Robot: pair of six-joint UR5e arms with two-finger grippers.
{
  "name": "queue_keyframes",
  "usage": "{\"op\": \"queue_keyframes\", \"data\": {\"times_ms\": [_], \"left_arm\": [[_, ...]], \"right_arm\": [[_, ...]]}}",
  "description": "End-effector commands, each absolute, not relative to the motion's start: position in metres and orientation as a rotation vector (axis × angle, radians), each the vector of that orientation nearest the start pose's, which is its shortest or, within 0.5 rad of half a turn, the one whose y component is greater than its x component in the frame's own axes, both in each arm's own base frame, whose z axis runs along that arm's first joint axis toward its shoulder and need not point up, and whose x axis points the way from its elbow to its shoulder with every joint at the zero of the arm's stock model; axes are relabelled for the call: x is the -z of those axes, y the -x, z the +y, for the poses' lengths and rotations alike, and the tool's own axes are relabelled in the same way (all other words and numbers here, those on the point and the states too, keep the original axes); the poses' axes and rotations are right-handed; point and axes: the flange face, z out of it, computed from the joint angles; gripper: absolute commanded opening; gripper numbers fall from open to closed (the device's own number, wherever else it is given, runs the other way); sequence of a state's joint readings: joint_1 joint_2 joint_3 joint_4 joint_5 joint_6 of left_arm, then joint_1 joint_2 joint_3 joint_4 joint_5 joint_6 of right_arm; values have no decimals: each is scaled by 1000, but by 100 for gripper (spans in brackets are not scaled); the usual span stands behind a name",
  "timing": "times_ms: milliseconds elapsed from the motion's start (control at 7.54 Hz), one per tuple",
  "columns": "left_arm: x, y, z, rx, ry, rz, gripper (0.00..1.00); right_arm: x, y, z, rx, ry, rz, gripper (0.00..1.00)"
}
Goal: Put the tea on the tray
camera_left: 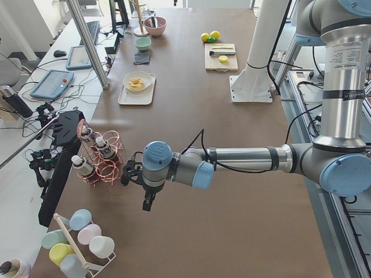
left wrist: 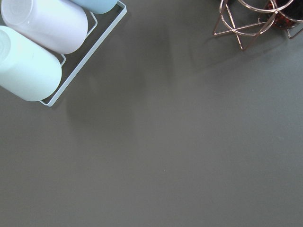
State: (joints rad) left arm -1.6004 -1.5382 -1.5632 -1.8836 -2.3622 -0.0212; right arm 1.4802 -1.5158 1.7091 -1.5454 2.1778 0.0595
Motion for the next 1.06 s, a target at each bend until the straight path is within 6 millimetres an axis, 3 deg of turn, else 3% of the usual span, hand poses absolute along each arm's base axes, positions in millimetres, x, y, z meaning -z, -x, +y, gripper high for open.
{"op": "queue_keyframes", "data": {"times_ms": [0,265,398,663,796,928], "left_arm": [[-617,75,-511,-100,-341,807,98],[-586,75,-544,-123,-393,798,98],[-587,75,-551,-120,-392,800,100],[-550,74,-575,-11,-413,830,100],[-543,40,-582,19,-401,864,100],[-539,27,-586,97,-436,845,100]], "right_arm": [[-547,-14,-539,173,-272,-629,100],[-526,14,-562,241,-345,-627,100],[-519,20,-563,250,-356,-631,100],[-526,29,-566,254,-334,-638,100],[-527,32,-567,243,-325,-643,100],[-530,38,-567,246,-315,-644,100]]}}
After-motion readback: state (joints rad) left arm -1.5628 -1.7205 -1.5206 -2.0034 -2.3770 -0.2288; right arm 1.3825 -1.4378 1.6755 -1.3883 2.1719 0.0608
